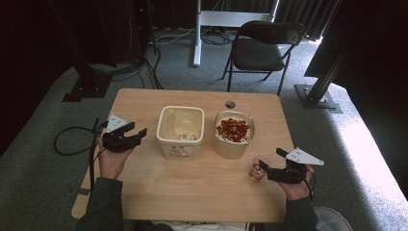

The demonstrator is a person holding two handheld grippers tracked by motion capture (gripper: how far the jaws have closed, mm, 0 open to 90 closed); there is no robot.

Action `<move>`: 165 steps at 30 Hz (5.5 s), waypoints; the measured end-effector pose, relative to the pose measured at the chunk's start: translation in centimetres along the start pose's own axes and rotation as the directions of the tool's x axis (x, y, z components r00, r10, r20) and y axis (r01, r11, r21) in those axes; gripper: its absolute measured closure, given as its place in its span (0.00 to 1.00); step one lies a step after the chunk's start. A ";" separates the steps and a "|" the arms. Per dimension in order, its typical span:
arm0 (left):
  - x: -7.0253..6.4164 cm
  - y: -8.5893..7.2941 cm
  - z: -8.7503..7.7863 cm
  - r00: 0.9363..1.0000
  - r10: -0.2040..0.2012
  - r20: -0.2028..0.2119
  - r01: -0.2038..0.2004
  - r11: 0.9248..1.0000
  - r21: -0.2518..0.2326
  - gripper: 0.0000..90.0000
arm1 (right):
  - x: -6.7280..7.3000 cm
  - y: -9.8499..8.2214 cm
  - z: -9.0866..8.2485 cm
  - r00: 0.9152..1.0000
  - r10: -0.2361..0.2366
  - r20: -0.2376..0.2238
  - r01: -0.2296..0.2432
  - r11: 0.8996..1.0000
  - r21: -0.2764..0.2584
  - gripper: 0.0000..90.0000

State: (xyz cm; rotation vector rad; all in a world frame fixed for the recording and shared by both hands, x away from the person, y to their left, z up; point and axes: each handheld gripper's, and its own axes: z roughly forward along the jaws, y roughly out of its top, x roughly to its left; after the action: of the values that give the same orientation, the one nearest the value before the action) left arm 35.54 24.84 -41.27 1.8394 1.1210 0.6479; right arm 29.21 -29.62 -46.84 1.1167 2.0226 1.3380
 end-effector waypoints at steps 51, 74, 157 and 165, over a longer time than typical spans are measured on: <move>-0.3 -4.2 0.0 0.998 -0.052 -0.033 0.054 0.997 0.055 0.50 | -1.5 -0.6 3.2 0.994 -0.018 0.112 0.012 0.999 0.051 0.40; -2.1 -7.4 0.8 0.999 -0.047 -0.016 0.049 0.995 0.092 0.49 | -4.4 4.5 4.9 0.982 0.023 0.186 -0.030 0.999 0.039 0.43; -2.7 -10.0 4.4 0.999 -0.031 0.038 0.023 0.979 0.200 0.49 | -0.5 10.4 6.1 0.905 -0.274 0.324 0.238 0.960 0.147 0.42; -2.7 -10.0 4.5 0.999 -0.034 0.033 0.027 0.978 0.206 0.49 | 0.0 11.6 7.6 0.810 -0.452 0.374 0.369 0.888 0.276 0.42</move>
State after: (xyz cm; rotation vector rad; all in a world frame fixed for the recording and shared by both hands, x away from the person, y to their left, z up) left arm 33.36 22.87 -52.20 1.9956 1.2276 0.4934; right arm 39.13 -23.37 -39.44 0.8764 1.9308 0.6204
